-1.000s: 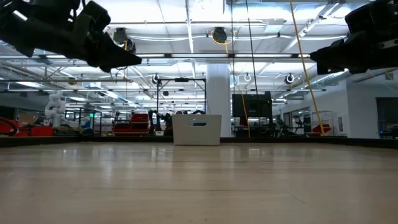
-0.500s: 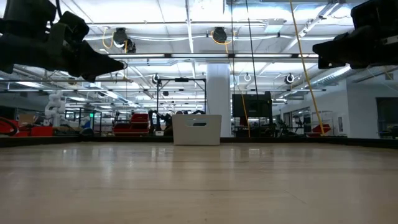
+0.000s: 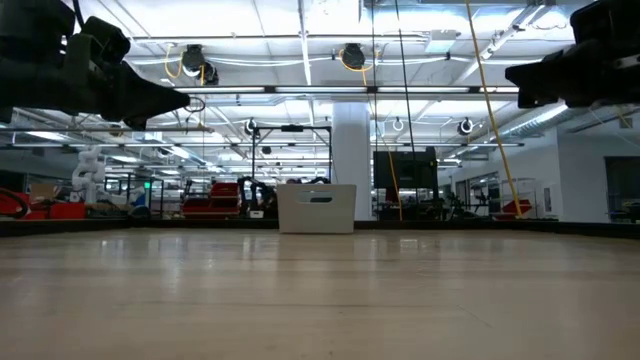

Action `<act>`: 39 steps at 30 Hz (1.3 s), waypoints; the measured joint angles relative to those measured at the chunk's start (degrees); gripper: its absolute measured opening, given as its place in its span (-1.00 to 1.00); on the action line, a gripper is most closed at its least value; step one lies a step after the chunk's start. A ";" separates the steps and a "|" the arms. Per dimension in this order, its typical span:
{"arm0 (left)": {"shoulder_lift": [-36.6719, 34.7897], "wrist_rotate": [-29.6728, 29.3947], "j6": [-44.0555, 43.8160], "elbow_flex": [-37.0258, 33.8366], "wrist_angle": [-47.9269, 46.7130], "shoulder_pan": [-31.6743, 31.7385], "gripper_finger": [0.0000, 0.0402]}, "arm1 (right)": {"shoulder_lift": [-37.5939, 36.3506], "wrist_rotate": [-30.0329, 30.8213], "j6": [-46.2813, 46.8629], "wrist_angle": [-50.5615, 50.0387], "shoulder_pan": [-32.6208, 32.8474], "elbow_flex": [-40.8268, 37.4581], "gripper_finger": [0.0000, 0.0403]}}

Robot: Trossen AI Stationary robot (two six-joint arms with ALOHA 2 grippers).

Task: Pick and place USB-C Cables
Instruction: Return to Home Position

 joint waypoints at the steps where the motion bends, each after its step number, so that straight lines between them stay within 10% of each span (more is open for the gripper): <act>1: 0.00 0.00 -0.01 0.00 -0.04 0.00 -0.98 | -1.03 0.00 0.13 -0.63 -0.17 0.00 -1.00; 39: 0.00 2.54 -0.33 0.00 -0.32 -0.04 -0.98 | -4.41 3.18 -1.71 -5.38 -0.68 -1.88 -1.00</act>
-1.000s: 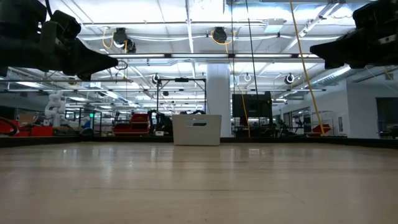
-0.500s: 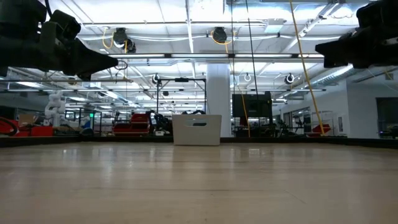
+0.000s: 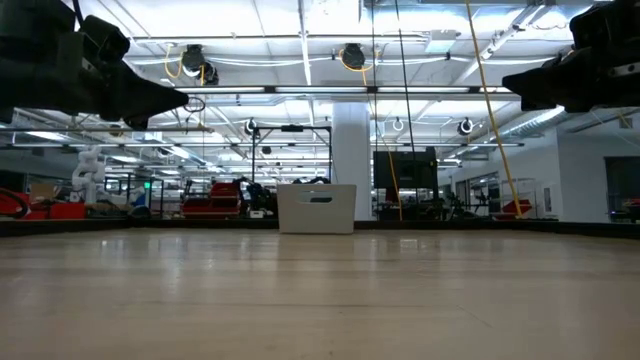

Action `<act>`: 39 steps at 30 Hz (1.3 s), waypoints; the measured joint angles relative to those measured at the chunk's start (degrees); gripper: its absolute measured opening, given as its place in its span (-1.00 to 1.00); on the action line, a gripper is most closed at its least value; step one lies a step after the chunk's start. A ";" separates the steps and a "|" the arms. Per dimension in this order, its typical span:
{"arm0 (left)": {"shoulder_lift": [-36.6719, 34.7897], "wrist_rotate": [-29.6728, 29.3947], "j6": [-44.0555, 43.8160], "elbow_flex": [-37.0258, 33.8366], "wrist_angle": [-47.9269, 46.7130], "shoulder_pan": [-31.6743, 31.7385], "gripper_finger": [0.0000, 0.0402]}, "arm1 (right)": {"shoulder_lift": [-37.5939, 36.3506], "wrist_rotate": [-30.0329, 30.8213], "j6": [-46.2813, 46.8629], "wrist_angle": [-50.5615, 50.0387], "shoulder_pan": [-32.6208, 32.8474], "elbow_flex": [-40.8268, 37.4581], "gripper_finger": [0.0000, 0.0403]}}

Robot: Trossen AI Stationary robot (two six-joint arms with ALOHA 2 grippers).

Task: Pick and place USB-C Cables
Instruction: Return to Home Position

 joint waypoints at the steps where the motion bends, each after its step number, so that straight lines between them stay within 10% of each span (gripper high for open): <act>1: 0.00 0.02 -0.03 0.00 -0.04 -0.02 -0.98 | 0.00 -0.05 0.08 0.06 0.00 0.00 -1.00; 39: -32.92 4.04 4.02 0.26 -33.07 -0.92 -0.97 | 0.02 -0.25 0.18 0.12 0.00 0.00 -1.00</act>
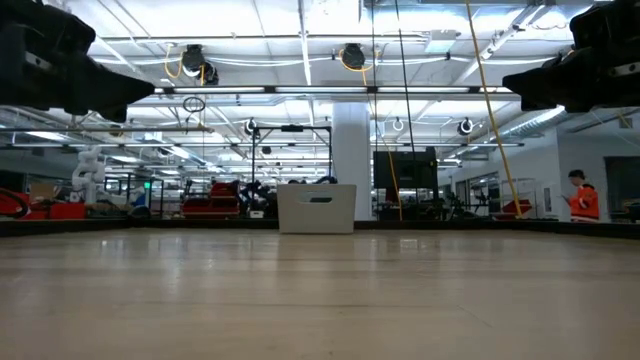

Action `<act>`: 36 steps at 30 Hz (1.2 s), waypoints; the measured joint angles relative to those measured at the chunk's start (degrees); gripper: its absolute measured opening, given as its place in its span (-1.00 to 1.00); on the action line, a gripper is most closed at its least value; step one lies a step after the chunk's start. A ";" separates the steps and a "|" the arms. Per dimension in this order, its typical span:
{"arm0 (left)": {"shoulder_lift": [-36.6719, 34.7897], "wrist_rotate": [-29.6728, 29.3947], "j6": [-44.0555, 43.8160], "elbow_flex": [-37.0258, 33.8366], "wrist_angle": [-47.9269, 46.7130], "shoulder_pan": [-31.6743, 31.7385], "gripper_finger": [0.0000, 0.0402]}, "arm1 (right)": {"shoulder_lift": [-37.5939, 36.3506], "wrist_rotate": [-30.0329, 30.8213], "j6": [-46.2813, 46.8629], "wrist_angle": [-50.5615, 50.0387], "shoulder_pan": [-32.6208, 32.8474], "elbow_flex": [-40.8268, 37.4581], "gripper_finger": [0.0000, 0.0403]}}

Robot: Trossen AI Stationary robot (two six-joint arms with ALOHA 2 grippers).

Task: Pick and place USB-C Cables
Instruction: Return to Home Position

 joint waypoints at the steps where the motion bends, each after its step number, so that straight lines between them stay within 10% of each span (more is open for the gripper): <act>1: 0.49 0.14 0.27 0.00 -0.07 0.00 -0.97 | 0.00 -0.02 -0.01 0.00 0.01 0.00 -1.00; 36: -1.31 1.59 -0.37 -0.15 -0.04 -0.48 -0.95 | -0.02 0.00 0.00 0.00 0.02 0.00 -1.00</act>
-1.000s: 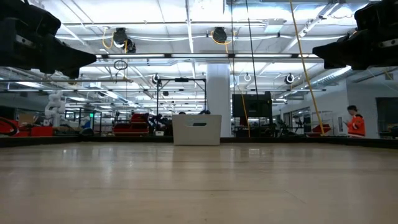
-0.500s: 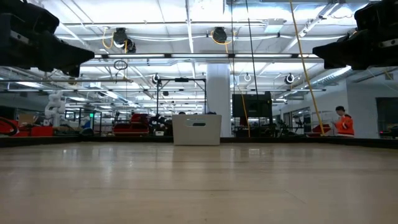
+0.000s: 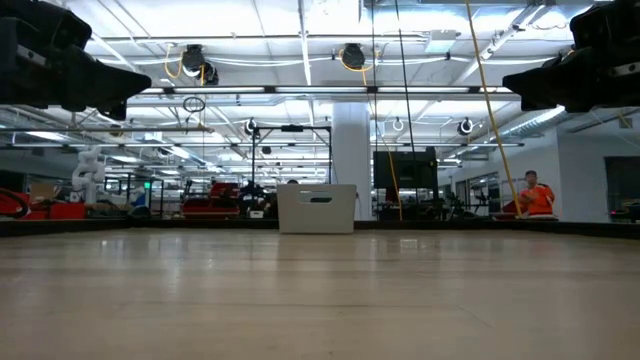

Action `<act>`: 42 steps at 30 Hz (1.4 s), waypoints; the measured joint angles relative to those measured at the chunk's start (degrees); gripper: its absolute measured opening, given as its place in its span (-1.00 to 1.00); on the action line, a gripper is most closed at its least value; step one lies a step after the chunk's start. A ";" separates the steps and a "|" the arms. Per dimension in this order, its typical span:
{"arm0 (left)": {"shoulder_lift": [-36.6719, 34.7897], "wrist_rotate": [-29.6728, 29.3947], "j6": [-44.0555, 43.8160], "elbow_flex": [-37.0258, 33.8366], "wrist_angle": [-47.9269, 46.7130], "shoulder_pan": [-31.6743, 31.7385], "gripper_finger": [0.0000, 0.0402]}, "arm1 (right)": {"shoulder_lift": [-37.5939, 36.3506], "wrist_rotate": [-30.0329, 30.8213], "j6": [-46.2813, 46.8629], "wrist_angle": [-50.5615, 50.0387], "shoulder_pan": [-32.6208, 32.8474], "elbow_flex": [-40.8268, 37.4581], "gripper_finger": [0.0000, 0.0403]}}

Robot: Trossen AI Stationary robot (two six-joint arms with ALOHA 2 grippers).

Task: Pick and place USB-C Cables
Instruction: Return to Home Position

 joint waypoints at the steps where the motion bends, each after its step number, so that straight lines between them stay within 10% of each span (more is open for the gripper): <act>1: 0.12 0.02 -0.13 0.00 0.00 0.00 -0.93 | 0.02 0.00 0.00 0.00 0.00 0.00 -1.00; 42: 0.18 -0.02 -0.33 0.00 0.11 0.00 -0.81 | 0.00 0.00 -0.01 0.00 0.00 0.00 -1.00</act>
